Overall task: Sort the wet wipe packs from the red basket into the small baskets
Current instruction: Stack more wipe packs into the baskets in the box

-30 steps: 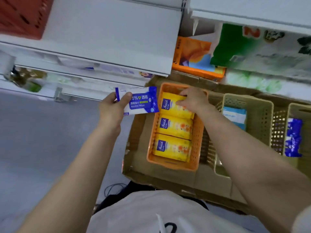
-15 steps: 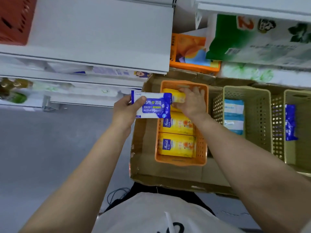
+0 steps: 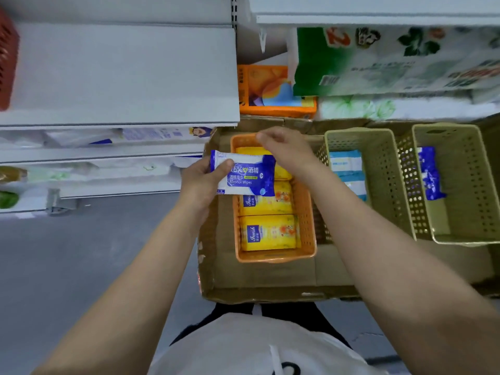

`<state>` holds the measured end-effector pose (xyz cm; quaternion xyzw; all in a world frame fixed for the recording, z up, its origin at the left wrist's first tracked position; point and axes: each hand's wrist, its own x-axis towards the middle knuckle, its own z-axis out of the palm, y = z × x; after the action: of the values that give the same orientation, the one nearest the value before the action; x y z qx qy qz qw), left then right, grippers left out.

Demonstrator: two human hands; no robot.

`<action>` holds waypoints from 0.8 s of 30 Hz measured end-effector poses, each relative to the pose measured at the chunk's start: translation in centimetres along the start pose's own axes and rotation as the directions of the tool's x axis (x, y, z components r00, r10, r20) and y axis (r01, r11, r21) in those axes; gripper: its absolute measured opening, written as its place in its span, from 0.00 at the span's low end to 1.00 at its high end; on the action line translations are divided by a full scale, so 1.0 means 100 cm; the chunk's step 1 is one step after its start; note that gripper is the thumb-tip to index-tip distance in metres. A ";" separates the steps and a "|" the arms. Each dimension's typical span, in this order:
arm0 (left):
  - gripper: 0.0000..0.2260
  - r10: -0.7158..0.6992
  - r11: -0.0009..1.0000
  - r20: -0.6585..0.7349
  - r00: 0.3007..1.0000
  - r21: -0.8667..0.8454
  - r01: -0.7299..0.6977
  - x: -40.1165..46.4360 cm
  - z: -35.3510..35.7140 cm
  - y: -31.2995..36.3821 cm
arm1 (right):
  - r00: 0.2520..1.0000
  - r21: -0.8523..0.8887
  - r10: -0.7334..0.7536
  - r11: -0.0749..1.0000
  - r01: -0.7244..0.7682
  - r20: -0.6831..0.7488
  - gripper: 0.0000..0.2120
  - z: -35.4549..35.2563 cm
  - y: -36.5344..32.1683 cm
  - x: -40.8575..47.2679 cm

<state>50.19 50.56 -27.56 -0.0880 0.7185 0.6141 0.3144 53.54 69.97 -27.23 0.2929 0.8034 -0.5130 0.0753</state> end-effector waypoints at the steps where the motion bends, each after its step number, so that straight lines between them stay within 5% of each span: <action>1: 0.04 0.009 1.000 0.008 1.000 0.013 -0.009 -0.002 0.008 0.002 | 0.996 0.022 0.011 1.000 -0.013 0.085 0.11 -0.005 -0.004 -0.009; 3: 0.02 0.031 0.999 0.043 0.999 0.034 -0.032 -0.006 0.025 0.007 | 0.983 -0.051 0.025 0.999 -0.015 0.185 0.10 -0.018 -0.003 -0.024; 13: 0.09 0.079 0.993 0.195 0.977 0.071 -0.095 -0.037 0.195 0.008 | 0.986 0.003 0.056 0.998 -0.058 0.155 0.09 -0.180 0.083 -0.068; 21: 0.06 0.026 0.995 0.089 0.996 0.089 -0.034 -0.051 0.383 -0.034 | 0.995 -0.029 0.062 0.997 -0.065 -0.082 0.05 -0.359 0.197 -0.062; 24: 0.05 0.018 0.974 0.057 0.998 0.223 -0.031 -0.056 0.418 -0.060 | 0.993 -0.248 0.103 0.962 -0.115 -0.062 0.11 -0.382 0.242 -0.057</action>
<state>71.99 86.92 -31.38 -0.0263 0.7753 0.5352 0.3343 78.36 108.25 -26.04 0.3373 0.8460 -0.3950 0.1202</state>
